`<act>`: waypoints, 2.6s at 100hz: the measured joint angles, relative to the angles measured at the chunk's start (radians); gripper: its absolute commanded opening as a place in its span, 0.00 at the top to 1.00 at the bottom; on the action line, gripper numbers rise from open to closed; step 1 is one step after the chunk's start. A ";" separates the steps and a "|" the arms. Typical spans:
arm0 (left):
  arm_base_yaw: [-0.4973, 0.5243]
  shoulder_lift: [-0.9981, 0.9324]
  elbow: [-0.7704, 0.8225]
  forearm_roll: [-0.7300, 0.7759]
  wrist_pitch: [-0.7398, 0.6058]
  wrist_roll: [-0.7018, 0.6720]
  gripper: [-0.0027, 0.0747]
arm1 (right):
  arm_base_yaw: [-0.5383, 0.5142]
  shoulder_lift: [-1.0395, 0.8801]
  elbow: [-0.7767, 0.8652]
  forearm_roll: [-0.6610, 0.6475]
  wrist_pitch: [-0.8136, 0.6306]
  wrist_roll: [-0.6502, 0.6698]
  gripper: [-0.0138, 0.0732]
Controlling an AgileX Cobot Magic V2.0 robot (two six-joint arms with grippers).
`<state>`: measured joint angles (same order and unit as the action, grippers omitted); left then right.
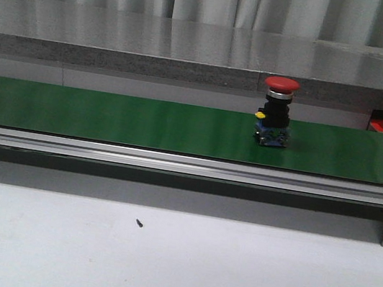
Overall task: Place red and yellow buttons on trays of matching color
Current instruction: 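Set the second red button on the belt start and open the left gripper, then grasp the first red button at the belt end with the right gripper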
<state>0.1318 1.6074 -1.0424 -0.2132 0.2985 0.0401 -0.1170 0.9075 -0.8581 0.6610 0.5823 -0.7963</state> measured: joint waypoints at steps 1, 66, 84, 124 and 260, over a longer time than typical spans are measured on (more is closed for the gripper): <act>-0.002 -0.003 0.000 0.000 0.000 0.000 0.15 | 0.000 0.000 0.000 0.000 0.000 0.000 0.92; -0.079 -0.534 0.115 0.000 0.088 0.019 0.16 | 0.000 0.000 0.000 0.000 0.000 0.000 0.92; -0.079 -0.795 0.289 0.000 0.109 0.025 0.29 | 0.000 0.000 0.000 0.000 0.000 0.000 0.92; -0.079 -1.180 0.519 0.002 0.228 0.027 0.99 | 0.000 0.000 0.000 0.021 0.000 0.000 0.92; -0.079 -1.210 0.538 -0.014 0.282 0.029 0.99 | -0.057 0.691 -0.236 0.001 -0.034 0.010 0.16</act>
<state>0.0529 0.3973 -0.5049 -0.2273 0.5808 0.0691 -0.1742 1.5983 -1.0937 0.6625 0.5479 -0.7863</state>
